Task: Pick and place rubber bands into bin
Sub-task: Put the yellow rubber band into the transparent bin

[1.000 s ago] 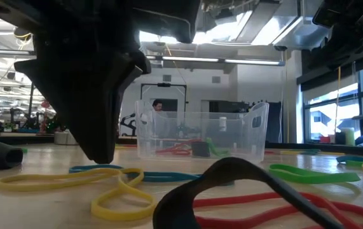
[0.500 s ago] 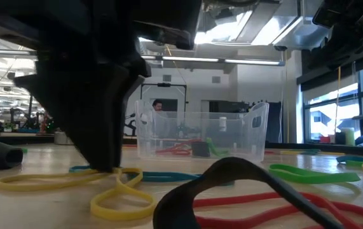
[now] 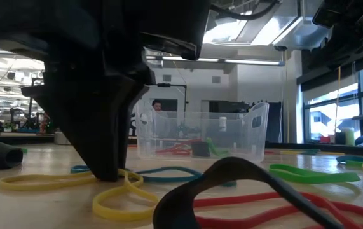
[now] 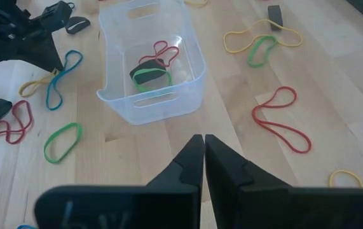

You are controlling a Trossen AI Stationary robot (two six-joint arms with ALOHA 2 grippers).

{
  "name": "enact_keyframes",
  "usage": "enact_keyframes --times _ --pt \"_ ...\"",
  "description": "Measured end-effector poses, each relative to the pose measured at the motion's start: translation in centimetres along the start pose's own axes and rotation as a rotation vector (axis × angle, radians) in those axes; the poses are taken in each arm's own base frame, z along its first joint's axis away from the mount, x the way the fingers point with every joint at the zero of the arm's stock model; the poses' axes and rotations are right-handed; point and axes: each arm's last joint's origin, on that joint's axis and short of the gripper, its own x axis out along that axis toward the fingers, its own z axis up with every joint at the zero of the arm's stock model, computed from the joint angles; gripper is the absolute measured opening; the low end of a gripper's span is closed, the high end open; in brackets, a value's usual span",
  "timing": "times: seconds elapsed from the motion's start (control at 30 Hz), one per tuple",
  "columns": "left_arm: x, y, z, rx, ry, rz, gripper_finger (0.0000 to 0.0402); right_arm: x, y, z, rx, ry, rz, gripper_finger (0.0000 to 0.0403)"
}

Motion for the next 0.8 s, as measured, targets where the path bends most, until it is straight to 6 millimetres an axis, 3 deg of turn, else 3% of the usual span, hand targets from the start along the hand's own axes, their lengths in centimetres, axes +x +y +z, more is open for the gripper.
enact_keyframes --times 0.23,0.4,0.63,0.8 --pt "-0.1 -0.1 0.1 -0.016 0.0 0.005 0.0009 0.0 0.0 0.0 0.002 0.0 0.0 0.002" --pt "-1.2 -0.1 0.6 -0.023 0.0 0.0 0.0003 0.0 0.0 0.0 0.004 0.0 0.0 0.002" --pt "-6.2 1.3 0.7 -0.063 -0.1 0.01 0.0003 0.0 0.0 0.0 0.004 0.0 0.0 0.002" --pt "-10.9 3.6 0.5 -0.107 -0.229 0.053 0.0002 0.0 0.0 0.0 0.004 0.0 0.0 0.002"
